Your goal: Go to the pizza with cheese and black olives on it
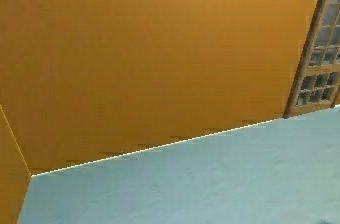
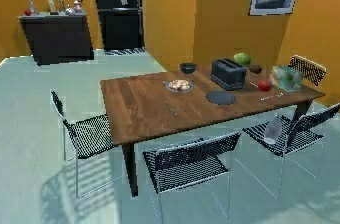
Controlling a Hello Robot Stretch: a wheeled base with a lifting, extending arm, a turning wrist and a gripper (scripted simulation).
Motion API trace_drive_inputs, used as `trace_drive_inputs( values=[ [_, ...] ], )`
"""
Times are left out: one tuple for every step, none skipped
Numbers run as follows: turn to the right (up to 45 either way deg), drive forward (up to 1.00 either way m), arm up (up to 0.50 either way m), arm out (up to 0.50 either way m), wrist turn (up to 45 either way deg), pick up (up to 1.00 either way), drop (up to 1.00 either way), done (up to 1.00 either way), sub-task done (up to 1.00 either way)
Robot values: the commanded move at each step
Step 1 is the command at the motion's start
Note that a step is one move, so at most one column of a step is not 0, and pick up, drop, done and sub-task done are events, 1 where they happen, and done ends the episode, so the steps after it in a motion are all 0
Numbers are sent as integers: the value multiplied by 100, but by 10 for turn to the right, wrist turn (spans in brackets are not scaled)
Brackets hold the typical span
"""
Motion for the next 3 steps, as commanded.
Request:
trace_drive_inputs(
  values=[
    [270,0,0,0,0,0,0,0,0],
    [0,55,0,0,0,0,0,0,0],
    [450,0,0,0,0,0,0,0,0]
  ],
)
